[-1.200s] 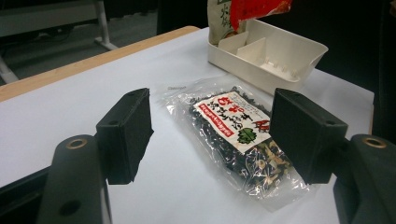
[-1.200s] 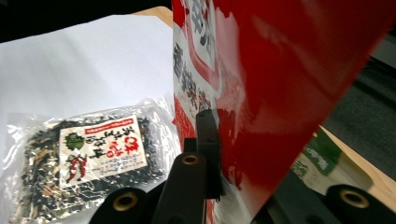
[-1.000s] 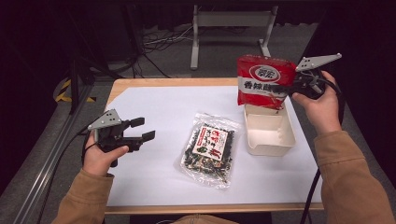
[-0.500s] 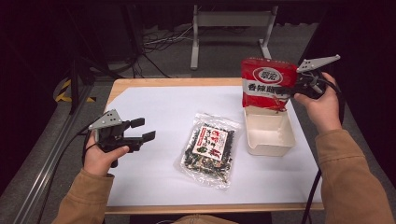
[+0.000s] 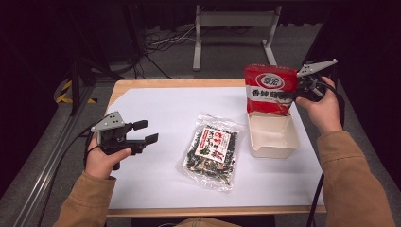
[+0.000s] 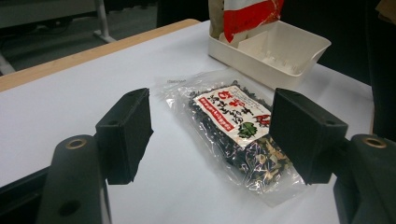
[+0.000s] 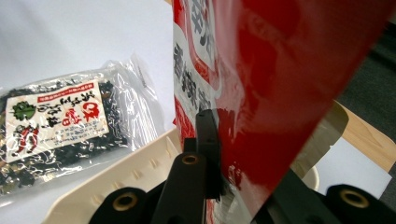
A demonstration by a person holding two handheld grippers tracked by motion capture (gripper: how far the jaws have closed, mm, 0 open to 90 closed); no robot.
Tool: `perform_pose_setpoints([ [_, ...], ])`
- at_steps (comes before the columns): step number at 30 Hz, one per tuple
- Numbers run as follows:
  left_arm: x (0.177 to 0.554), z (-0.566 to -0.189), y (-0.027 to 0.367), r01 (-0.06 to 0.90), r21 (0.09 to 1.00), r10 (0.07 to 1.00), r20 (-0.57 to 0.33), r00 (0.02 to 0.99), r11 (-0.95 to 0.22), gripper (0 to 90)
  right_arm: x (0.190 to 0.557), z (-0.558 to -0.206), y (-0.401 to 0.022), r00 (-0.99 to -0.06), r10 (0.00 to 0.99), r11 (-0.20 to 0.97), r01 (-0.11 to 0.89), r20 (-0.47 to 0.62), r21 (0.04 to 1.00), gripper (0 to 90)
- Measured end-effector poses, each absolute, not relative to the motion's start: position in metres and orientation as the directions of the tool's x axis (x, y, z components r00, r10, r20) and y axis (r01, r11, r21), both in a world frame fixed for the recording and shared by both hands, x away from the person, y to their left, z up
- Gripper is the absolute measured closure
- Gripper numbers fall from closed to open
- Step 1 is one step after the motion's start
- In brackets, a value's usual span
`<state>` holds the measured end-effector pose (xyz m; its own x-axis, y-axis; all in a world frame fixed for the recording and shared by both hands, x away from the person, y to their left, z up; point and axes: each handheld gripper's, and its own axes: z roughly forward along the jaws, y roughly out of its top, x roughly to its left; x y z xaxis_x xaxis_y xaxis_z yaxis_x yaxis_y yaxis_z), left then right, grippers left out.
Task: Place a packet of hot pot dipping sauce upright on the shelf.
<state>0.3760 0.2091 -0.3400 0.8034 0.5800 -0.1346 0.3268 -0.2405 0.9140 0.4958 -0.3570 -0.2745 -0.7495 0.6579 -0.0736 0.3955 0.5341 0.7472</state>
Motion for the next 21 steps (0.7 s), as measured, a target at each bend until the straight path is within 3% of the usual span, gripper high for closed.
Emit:
perform_pose_setpoints([
  [21, 0.376, -0.342, 0.207, 0.338, 0.909, 0.574, -0.145, 0.806, -0.245, 30.6, 0.511, -0.303, -0.367, -0.743, 0.663, 0.541, 0.387, -0.095, 0.746, 87.3],
])
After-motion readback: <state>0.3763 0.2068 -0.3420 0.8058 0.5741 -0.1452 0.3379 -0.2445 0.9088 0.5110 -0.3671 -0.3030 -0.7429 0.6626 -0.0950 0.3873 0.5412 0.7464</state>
